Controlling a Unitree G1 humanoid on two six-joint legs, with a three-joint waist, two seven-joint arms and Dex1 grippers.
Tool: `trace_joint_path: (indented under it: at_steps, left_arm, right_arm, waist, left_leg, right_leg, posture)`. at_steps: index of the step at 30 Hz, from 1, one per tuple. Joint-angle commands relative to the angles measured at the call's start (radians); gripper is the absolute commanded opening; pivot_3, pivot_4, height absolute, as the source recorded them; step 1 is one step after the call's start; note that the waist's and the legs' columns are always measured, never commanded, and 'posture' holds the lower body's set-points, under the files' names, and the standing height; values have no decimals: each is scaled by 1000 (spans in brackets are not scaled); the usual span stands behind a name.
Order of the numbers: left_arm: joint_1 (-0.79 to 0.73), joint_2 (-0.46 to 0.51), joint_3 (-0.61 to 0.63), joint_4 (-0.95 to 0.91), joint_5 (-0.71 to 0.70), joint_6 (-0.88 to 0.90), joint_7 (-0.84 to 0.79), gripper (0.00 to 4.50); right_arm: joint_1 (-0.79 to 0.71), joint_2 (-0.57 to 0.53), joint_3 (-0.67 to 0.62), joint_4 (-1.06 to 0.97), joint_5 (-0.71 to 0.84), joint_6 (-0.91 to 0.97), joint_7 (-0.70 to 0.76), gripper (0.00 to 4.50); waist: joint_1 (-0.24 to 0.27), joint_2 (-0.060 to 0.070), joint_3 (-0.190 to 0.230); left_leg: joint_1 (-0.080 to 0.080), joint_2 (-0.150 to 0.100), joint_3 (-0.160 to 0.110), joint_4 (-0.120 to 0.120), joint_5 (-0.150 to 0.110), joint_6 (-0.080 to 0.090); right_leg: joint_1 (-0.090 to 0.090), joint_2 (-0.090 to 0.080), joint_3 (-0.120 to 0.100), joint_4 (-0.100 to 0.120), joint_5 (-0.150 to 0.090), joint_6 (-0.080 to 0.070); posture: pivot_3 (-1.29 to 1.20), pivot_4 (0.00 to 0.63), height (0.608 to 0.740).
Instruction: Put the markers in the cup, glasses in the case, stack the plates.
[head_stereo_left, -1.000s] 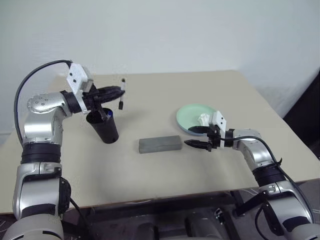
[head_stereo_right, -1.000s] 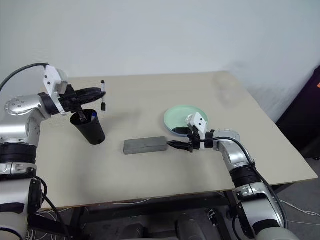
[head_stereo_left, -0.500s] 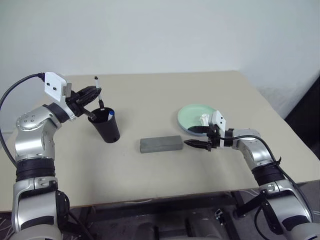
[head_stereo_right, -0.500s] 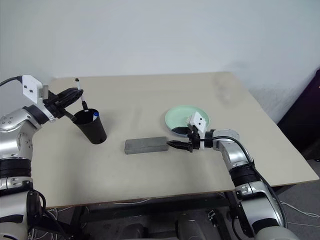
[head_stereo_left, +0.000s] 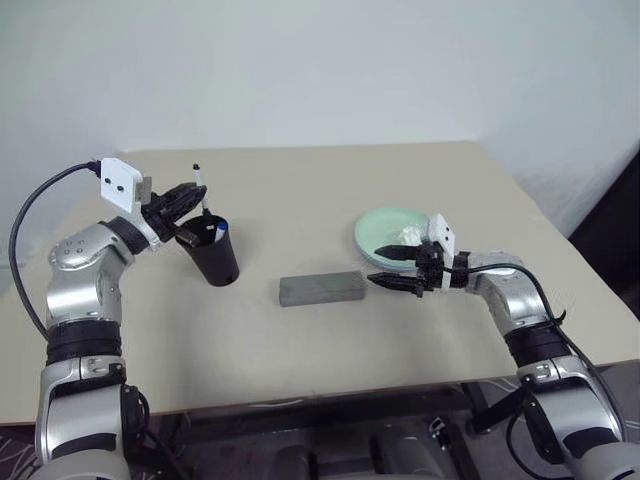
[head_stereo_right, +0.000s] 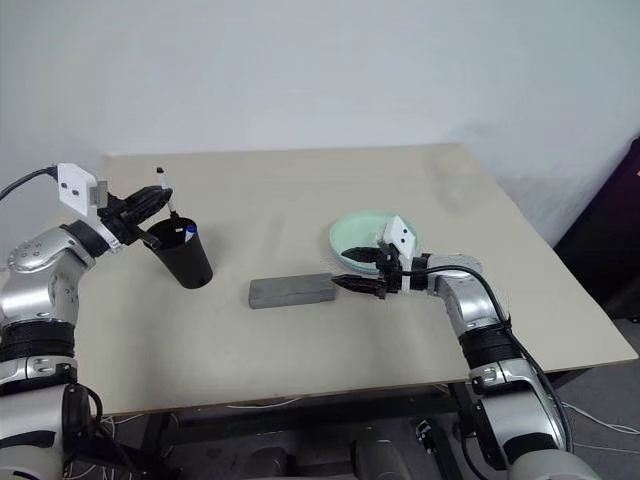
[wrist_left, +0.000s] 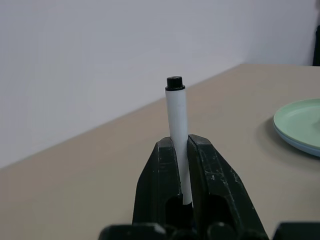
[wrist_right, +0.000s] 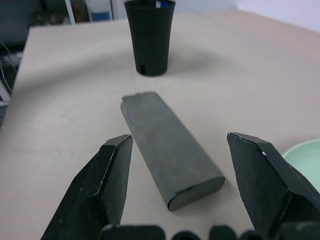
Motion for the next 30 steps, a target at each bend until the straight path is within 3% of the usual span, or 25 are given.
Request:
trace_joint_path:
  at_steps: [1, 4, 5, 7, 11, 21, 30]
  left_arm:
    - [-30, -1, 7, 16, 5, -33, 6, 73]
    - [-38, -6, 3, 36, 3, -37, 2, 73]
    - [-40, -8, 2, 41, 3, -39, 1, 610]
    - [-43, -12, -1, 50, 5, -45, 3, 1087]
    - [-43, -17, -5, 57, 11, -62, 6, 2462]
    - [-28, -28, 22, 11, -31, -53, 10, 2462]
    - [157, -57, -35, -414, -147, 139, -51, 2462]
  right_arm:
    - [-20, -10, -31, -38, 28, -2, 10, 3293]
    - [-18, -9, -32, -38, 27, -2, 10, 3293]
    - [-18, -8, -33, -39, 27, -2, 9, 3293]
    - [-18, -8, -33, -39, 27, -1, 9, 3293]
    - [-18, -9, -33, -39, 25, -2, 9, 3293]
    - [-18, -12, -35, -33, 24, -5, 12, 3293]
    - [-27, 3, -49, -11, 22, 1, -28, 3293]
  waist:
    - [0, 0, 0]
    - [0, 0, 0]
    - [0, 0, 0]
    - [0, 0, 0]
    - [0, 0, 0]
    - [0, 0, 0]
    - [-1, 0, 0]
  left_leg:
    - [0, 0, 0, 0, 0, 0]
    - [0, 0, 0, 0, 0, 0]
    - [0, 0, 0, 0, 0, 0]
    - [0, 0, 0, 0, 0, 0]
    - [0, 0, 0, 0, 0, 0]
    - [0, 0, 0, 0, 0, 0]
    - [0, 0, 0, -1, 0, -1]
  right_leg:
    - [0, 0, 0, 0, 0, 0]
    - [0, 0, 0, 0, 0, 0]
    - [0, 0, 0, 0, 0, 0]
    - [0, 0, 0, 0, 0, 0]
    - [0, 0, 0, 0, 0, 0]
    - [0, 0, 0, 0, 0, 0]
    - [0, -1, 0, -1, 0, 0]
  posture:
    - [0, 0, 740]
    - [0, 0, 740]
    - [0, 0, 740]
    - [0, 0, 740]
    - [0, 0, 740]
    - [0, 0, 740]
    - [0, 0, 740]
